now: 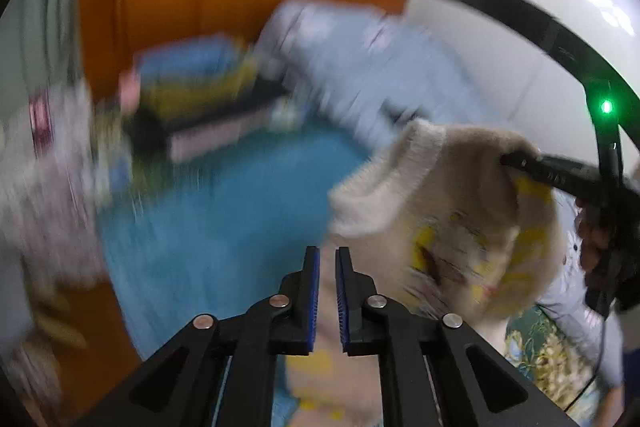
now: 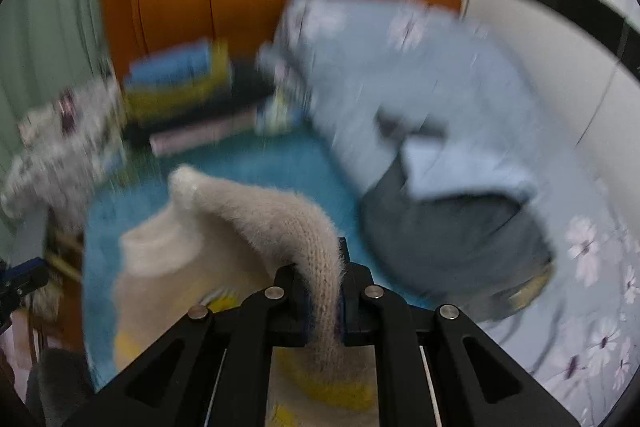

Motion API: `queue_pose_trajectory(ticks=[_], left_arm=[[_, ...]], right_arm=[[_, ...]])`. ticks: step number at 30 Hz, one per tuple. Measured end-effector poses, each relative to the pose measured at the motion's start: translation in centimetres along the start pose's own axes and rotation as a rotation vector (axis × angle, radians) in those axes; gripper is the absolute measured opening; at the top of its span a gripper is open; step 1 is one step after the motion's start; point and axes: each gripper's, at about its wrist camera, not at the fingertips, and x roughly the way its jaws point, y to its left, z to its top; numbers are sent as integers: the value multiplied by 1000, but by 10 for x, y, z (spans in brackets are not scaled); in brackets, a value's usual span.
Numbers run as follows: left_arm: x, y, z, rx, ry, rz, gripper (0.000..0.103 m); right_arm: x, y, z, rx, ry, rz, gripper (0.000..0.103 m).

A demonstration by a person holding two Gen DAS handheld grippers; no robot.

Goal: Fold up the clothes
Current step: 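Hold the sweater with both grippers and carry it over the open duvet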

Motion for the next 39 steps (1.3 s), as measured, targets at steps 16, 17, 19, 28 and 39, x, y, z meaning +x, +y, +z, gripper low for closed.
queue_pose_trajectory(ticks=[16,17,19,28,39], left_arm=[[159,69,-24,-214,255,-177,57],[168,69,-23,-219,267,-198,58],[186,68,-23,-224,296,-227,60],[232,86,-20,-311,395,-407,78],[239,87,-14,-326,429,-478,80]], right_arm=[[155,-9,45,9,254,-147,9],[159,-10,45,10,260,-145,9],[164,-9,43,-9,265,-144,9],[165,-6,39,-45,265,-124,10],[166,1,37,-65,268,-117,10]])
